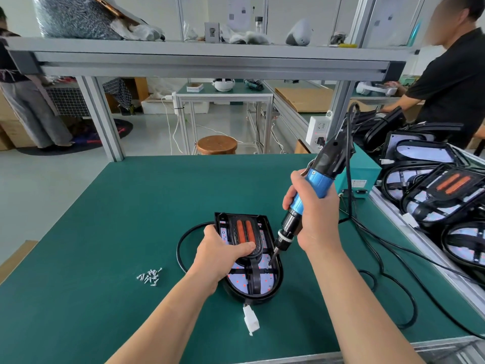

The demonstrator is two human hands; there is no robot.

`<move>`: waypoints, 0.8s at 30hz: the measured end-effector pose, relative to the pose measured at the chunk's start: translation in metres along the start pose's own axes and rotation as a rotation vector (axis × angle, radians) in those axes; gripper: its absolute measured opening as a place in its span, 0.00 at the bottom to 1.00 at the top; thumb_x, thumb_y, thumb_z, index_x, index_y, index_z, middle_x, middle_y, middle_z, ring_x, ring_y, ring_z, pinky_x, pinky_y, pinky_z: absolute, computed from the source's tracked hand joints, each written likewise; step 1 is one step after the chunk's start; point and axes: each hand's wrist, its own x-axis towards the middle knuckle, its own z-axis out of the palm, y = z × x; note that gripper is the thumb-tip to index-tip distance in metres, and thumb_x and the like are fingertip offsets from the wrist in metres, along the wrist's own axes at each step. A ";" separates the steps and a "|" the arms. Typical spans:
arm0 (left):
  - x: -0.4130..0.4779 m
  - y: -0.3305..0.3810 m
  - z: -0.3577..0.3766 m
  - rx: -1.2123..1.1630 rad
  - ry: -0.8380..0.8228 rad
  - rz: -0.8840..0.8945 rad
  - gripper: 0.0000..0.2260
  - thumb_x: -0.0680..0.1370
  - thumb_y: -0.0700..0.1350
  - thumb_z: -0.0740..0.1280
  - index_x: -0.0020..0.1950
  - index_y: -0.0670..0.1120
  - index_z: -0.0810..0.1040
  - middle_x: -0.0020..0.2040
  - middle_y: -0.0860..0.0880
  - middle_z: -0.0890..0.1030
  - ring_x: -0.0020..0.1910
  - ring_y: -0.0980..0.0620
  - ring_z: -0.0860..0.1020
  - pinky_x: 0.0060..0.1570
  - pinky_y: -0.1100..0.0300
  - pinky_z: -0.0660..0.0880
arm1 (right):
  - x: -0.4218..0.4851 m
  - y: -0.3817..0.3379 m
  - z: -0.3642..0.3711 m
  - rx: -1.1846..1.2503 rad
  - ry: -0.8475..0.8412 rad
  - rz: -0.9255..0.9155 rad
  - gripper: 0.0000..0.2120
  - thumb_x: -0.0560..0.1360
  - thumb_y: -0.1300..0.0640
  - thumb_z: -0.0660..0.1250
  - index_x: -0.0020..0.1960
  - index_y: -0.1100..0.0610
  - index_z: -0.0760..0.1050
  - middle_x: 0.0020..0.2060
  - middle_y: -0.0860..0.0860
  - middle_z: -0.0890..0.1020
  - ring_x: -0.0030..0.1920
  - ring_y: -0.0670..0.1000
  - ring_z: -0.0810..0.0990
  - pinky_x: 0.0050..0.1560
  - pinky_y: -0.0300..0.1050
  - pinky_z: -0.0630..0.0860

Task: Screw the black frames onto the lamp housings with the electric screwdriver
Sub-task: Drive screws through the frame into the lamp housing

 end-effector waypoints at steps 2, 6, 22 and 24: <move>0.000 0.000 0.000 0.003 -0.001 -0.001 0.29 0.66 0.52 0.82 0.58 0.48 0.68 0.55 0.49 0.80 0.54 0.48 0.79 0.46 0.56 0.76 | 0.001 -0.001 0.000 -0.001 0.000 0.003 0.10 0.73 0.57 0.71 0.48 0.58 0.71 0.28 0.52 0.74 0.26 0.51 0.73 0.29 0.41 0.73; 0.000 0.000 -0.001 0.007 -0.006 -0.003 0.30 0.66 0.52 0.82 0.59 0.47 0.68 0.56 0.48 0.80 0.55 0.47 0.79 0.53 0.51 0.77 | 0.001 0.001 0.000 -0.007 -0.009 0.017 0.11 0.73 0.56 0.71 0.48 0.57 0.71 0.28 0.52 0.74 0.26 0.52 0.73 0.30 0.42 0.73; 0.001 -0.004 0.001 -0.015 -0.007 0.008 0.32 0.61 0.56 0.80 0.57 0.49 0.68 0.54 0.49 0.80 0.53 0.47 0.80 0.48 0.54 0.78 | -0.011 0.004 0.007 -0.087 -0.031 -0.005 0.11 0.71 0.57 0.71 0.50 0.54 0.72 0.25 0.50 0.75 0.26 0.51 0.74 0.32 0.41 0.75; 0.000 -0.003 0.001 -0.024 -0.001 0.022 0.33 0.58 0.58 0.79 0.56 0.50 0.69 0.53 0.49 0.81 0.52 0.48 0.81 0.44 0.56 0.79 | -0.011 0.003 0.006 -0.104 -0.009 -0.014 0.10 0.70 0.58 0.70 0.49 0.54 0.72 0.24 0.51 0.74 0.26 0.50 0.74 0.32 0.39 0.75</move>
